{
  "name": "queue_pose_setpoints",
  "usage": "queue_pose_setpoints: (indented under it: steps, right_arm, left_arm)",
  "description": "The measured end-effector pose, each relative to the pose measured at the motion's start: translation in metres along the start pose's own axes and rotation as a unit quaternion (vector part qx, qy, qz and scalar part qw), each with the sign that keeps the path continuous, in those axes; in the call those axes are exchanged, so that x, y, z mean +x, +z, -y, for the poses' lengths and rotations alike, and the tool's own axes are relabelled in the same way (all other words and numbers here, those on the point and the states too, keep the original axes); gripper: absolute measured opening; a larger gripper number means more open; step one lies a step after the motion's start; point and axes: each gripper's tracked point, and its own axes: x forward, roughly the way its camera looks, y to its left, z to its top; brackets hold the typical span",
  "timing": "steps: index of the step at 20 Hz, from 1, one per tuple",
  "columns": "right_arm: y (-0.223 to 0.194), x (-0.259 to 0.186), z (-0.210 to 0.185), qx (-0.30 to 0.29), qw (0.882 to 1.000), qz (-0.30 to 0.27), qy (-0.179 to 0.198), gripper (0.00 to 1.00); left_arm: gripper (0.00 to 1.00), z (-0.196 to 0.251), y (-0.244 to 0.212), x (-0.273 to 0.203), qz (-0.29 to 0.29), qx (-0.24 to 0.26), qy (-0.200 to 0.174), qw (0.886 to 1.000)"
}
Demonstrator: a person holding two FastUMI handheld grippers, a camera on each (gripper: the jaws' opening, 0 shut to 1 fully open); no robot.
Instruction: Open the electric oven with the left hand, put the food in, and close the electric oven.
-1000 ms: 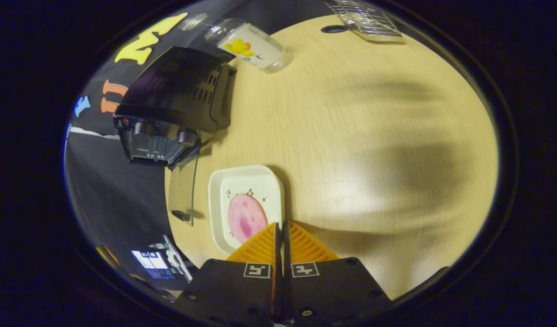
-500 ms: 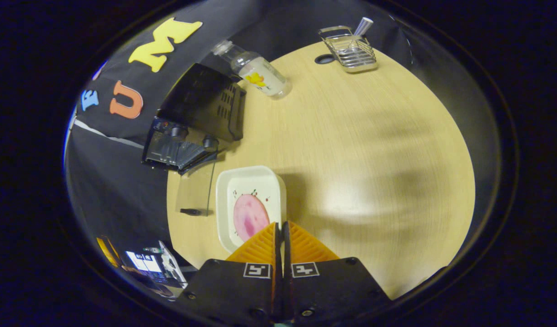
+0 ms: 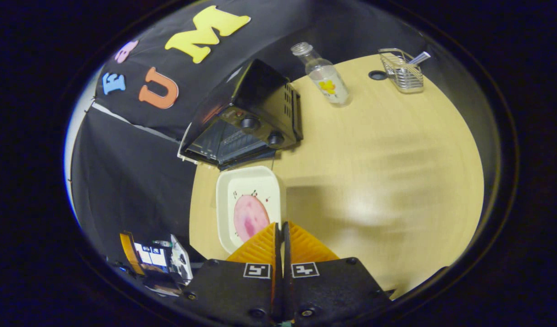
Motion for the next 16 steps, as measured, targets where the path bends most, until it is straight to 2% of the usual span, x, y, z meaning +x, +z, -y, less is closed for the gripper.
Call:
queue_pose_setpoints:
  steps: [6,7,9,11,16]
  right_arm:
    - [0.007,0.049,-0.053,-0.003,1.0,-0.001,-0.001,0.04]
    - [0.009,0.058,-0.062,0.004,1.0,0.003,0.0,0.0]
    - [0.01,0.082,-0.077,0.012,1.0,0.006,-0.002,0.04]
    - [0.01,0.107,-0.092,0.015,1.0,0.005,-0.001,0.0]
    - [0.02,0.16,-0.118,0.036,0.999,0.03,-0.01,0.04]
  left_arm:
    - [0.96,-0.011,-0.008,-0.002,0.005,-0.011,-0.004,1.0]
    - [0.96,-0.014,-0.01,0.0,0.005,-0.013,-0.002,1.0]
    - [0.96,-0.021,-0.016,0.004,0.002,-0.015,0.004,1.0]
    - [0.96,-0.028,-0.024,0.009,-0.001,-0.01,0.013,1.0]
    - [0.96,-0.041,-0.046,0.02,-0.019,0.001,0.031,0.999]
